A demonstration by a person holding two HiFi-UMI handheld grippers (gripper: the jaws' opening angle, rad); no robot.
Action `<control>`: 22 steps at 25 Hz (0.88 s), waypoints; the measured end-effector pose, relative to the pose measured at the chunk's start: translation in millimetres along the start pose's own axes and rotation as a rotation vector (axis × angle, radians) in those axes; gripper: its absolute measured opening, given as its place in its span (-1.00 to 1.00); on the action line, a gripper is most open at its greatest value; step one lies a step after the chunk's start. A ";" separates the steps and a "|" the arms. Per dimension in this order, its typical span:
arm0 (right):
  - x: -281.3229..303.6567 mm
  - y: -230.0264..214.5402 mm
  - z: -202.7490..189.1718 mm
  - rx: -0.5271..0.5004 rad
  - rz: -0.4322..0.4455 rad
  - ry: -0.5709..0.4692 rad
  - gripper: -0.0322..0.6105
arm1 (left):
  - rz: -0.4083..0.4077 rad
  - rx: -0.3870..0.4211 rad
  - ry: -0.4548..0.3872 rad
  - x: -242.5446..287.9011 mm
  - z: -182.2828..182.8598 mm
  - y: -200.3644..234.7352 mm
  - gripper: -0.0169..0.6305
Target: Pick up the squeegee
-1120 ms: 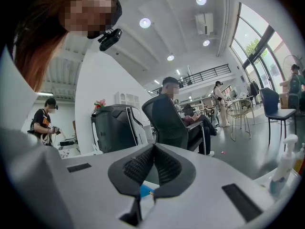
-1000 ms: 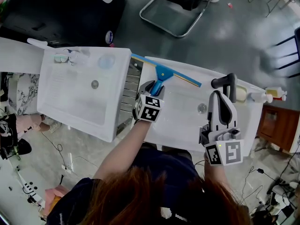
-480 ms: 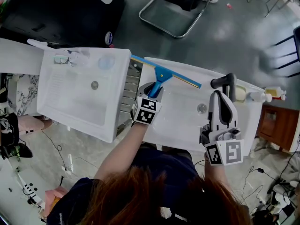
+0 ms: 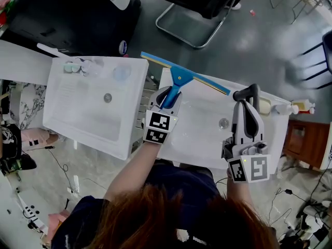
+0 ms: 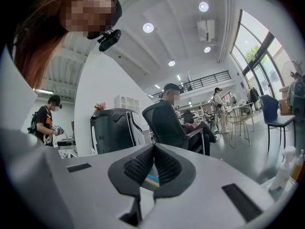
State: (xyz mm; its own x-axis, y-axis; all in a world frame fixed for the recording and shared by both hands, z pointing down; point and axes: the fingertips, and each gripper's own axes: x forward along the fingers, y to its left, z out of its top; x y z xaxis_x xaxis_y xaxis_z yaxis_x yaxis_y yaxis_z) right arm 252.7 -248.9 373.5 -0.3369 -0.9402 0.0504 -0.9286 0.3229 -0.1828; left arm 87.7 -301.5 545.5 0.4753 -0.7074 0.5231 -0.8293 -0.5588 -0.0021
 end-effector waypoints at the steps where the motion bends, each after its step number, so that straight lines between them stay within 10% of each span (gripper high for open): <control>1: -0.8 1.2 3.2 -0.005 -0.003 -0.007 -0.85 | 0.007 0.001 -0.023 -6.1 9.6 3.2 -0.47; 22: -30.3 35.6 71.3 -0.114 -0.041 -0.152 -0.85 | 0.082 -0.029 -0.540 -164.5 170.8 26.0 -0.47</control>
State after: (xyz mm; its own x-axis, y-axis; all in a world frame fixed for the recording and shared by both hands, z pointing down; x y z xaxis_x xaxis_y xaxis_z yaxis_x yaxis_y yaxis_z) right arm 241.0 -216.7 295.4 -0.2792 -0.9555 -0.0950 -0.9556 0.2863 -0.0705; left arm 38.1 -273.6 313.9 0.4854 -0.8742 0.0103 -0.8743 -0.4854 0.0031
